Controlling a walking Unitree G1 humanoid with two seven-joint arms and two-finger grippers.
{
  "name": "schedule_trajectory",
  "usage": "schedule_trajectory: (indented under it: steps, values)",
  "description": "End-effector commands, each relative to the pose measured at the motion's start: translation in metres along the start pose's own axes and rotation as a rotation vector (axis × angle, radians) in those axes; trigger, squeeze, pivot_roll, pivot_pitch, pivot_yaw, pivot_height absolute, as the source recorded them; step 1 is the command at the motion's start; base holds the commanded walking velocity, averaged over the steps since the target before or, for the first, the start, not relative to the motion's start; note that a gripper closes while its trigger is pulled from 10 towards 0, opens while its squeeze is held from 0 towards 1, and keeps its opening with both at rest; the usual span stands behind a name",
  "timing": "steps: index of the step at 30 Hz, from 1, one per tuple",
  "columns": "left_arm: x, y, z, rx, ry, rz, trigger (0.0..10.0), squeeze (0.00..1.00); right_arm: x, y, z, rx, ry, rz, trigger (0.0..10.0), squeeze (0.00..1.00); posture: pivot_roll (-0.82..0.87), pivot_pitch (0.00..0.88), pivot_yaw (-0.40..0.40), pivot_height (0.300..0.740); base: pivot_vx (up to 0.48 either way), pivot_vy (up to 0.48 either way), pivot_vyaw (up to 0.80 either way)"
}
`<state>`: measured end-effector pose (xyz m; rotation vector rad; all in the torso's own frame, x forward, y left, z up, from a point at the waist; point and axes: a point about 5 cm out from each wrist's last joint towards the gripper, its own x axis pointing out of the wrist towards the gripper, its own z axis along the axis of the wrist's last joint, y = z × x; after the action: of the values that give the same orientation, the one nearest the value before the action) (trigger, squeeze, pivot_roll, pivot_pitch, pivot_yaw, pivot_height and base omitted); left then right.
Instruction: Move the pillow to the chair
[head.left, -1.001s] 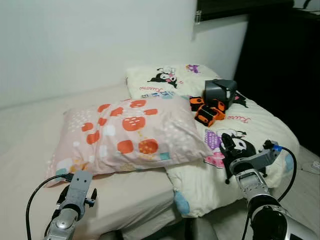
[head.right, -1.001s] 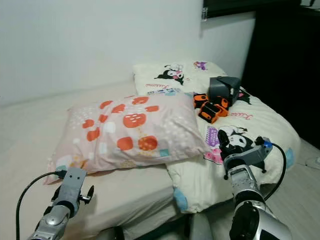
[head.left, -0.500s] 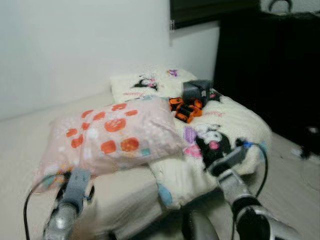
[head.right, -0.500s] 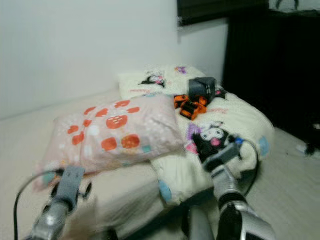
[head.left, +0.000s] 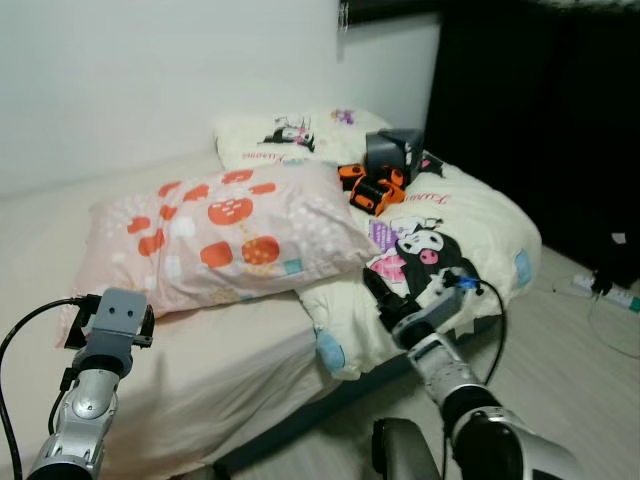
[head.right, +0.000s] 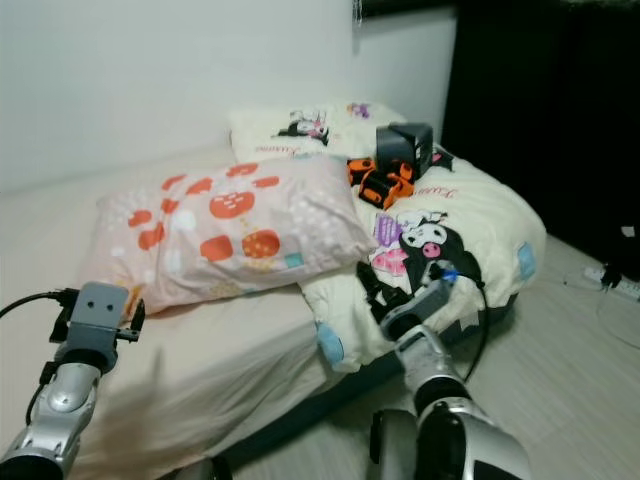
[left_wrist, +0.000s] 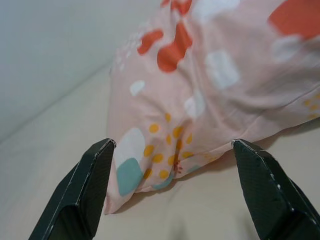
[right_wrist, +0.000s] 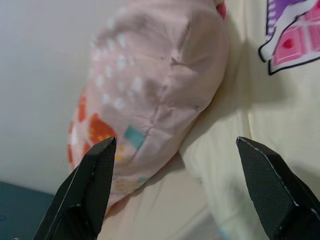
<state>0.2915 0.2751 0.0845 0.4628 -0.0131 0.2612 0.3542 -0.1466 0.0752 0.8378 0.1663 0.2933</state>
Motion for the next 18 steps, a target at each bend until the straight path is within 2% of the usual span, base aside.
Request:
schedule_trajectory:
  steps: [1, 4, 8, 15, 18]
  values:
    - [0.0, -0.002, 0.001, 0.003, 0.0, -0.004, 10.0, 0.0, 0.001, 0.001, 0.001, -0.011, 0.003, 0.003, 10.0, 0.0, -0.08, 0.071, 0.049, 0.506, 0.0, 0.0, 0.0]
    - [-0.001, -0.007, 0.003, -0.008, 0.0, -0.013, 10.0, 0.0, 0.001, 0.001, 0.006, -0.018, -0.011, 0.013, 10.0, 0.0, -0.08, 0.074, 0.053, 0.506, 0.0, 0.0, 0.0]
    - [-0.002, -0.005, 0.009, -0.013, -0.01, -0.012, 10.0, 0.0, 0.003, 0.003, 0.013, -0.034, -0.024, 0.025, 10.0, 0.0, -0.08, 0.078, 0.058, 0.506, 0.0, 0.0, 0.0]
    - [-0.003, 0.011, 0.02, 0.013, -0.054, 0.012, 10.0, 0.0, 0.014, 0.023, 0.011, -0.073, -0.008, 0.112, 10.0, 0.0, -0.04, 0.124, 0.081, 0.506, 0.0, 0.0, 0.0]
    - [-0.009, 0.022, 0.027, 0.041, -0.081, 0.015, 10.0, 0.0, 0.021, 0.034, 0.015, -0.064, -0.018, 0.155, 10.0, 0.0, -0.01, 0.171, 0.095, 0.506, 0.0, 0.0, 0.0]
